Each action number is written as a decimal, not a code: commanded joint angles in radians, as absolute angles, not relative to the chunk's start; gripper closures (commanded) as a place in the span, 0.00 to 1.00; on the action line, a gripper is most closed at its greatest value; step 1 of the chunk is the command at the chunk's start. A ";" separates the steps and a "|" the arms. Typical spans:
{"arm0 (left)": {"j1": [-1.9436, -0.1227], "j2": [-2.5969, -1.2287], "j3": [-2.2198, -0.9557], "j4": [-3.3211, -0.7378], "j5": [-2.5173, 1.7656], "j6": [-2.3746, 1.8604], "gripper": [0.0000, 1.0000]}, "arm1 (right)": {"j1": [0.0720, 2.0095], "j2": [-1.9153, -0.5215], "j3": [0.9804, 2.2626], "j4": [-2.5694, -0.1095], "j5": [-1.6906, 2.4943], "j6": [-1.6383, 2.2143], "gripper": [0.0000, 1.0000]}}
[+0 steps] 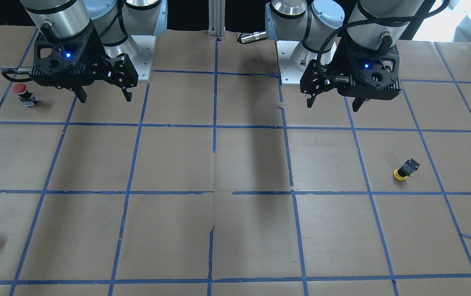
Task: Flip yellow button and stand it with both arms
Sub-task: 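Move the left gripper toward the yellow-capped button lying on its side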
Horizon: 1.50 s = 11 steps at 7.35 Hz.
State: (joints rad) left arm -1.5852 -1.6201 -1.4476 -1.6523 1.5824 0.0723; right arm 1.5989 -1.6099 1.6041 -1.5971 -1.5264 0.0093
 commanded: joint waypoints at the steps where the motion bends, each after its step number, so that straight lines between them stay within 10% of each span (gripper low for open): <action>1: -1.586 -1.614 -1.448 -1.660 1.580 0.075 0.00 | 1.598 -1.614 1.603 -1.595 -1.528 0.011 0.00; 11: -1.153 -1.676 -1.670 -1.479 1.605 0.840 0.00 | 1.598 -1.614 1.603 -1.591 -1.536 0.011 0.00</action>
State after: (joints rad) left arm -1.2229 -1.6550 -1.6506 -1.4945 1.6046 0.7367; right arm 1.5984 -1.6143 1.6030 -1.5926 -1.5356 0.0107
